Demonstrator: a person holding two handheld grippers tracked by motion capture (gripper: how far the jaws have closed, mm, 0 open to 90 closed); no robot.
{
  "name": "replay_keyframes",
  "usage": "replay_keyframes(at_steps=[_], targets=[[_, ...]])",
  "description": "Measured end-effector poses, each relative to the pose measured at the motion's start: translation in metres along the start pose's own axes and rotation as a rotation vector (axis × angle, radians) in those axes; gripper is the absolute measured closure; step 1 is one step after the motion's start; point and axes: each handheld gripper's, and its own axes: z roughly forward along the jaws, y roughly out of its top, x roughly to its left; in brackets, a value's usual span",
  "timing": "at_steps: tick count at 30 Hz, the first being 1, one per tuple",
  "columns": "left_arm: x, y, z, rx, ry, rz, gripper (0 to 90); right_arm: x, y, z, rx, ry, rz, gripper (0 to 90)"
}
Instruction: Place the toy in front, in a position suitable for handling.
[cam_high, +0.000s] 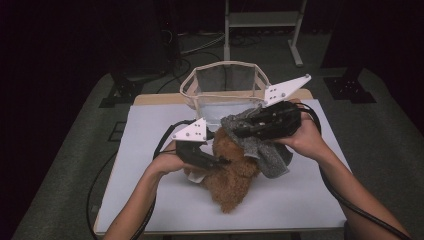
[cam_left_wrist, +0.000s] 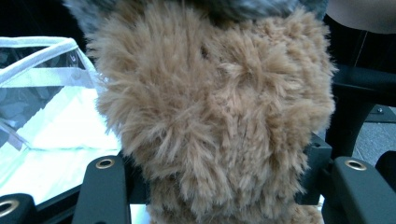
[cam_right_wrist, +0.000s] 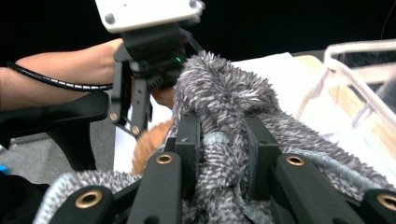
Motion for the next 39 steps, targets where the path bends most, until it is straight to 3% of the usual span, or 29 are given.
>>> replay_keyframes(at_steps=[5, 9, 20, 28, 31, 39], targets=[[0.0, -0.002, -0.001, -0.003, -0.003, 0.0, 38.9, -0.01, -0.021, -0.015, -0.004, -0.021, 0.067, 70.6], [0.0, -0.001, 0.002, -0.004, -0.009, 0.004, 38.2, -0.014, -0.031, -0.022, -0.007, -0.027, 0.094, 70.6], [-0.001, -0.001, 0.004, 0.0, -0.012, 0.007, 37.7, -0.007, -0.015, -0.009, -0.022, 0.001, 0.049, 70.5], [0.0, -0.004, -0.004, -0.013, 0.002, -0.016, 37.7, -0.017, -0.035, -0.023, 0.01, -0.04, 0.091, 70.5], [0.0, -0.002, 0.0, -0.009, -0.002, -0.006, 37.6, -0.017, -0.038, -0.026, 0.005, -0.041, 0.098, 70.6], [0.0, 0.002, -0.001, -0.004, -0.002, 0.003, 37.5, -0.006, -0.025, -0.021, -0.006, -0.031, 0.039, 70.5]])
